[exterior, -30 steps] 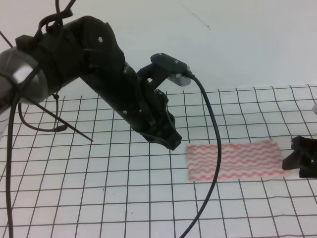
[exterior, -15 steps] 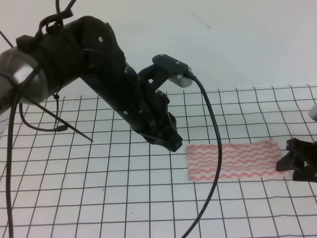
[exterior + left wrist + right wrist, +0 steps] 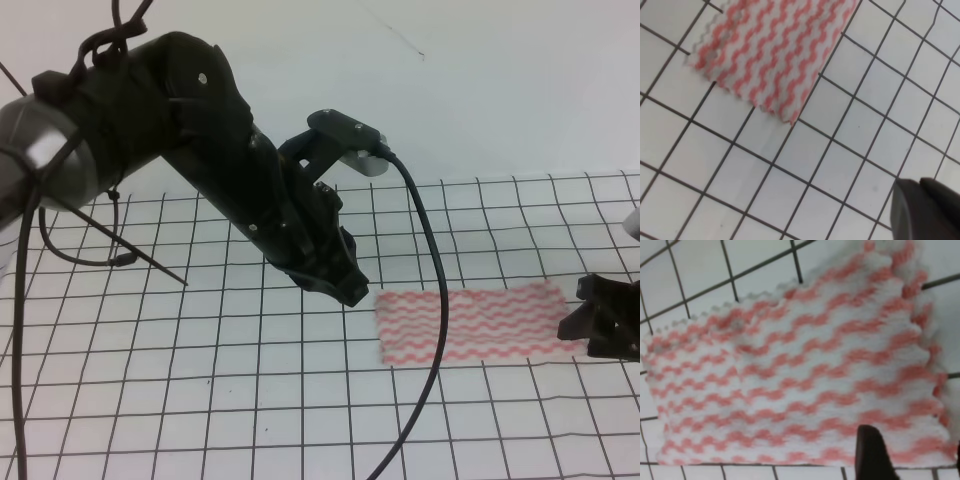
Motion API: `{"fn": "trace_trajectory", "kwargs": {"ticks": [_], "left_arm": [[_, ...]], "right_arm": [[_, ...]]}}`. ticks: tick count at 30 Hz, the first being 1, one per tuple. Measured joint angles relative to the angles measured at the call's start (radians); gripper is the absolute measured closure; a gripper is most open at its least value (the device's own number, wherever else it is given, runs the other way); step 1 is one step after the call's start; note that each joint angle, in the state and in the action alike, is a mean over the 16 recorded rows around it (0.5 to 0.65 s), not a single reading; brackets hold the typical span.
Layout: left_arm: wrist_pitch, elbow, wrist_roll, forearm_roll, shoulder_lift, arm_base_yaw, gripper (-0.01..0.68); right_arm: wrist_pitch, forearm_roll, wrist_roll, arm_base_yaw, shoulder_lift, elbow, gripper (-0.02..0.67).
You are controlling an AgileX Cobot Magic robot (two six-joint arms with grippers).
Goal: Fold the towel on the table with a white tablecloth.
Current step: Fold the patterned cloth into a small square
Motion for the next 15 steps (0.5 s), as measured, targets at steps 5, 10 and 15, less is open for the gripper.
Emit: {"fn": "trace_trajectory", "kwargs": {"ticks": [5, 10, 15], "left_arm": [[0.0, 0.0, 0.0, -0.002, 0.0, 0.0, 0.673], [0.002, 0.0, 0.0, -0.004, 0.0, 0.0, 0.673], [0.003, 0.0, 0.001, -0.005, 0.0, 0.0, 0.673]], "right_arm": [[0.001, 0.011, -0.016, 0.0, 0.0, 0.0, 0.302], [0.005, 0.008, -0.024, 0.0, 0.0, 0.0, 0.309], [0.011, -0.002, -0.031, 0.0, 0.0, 0.0, 0.317]]}}
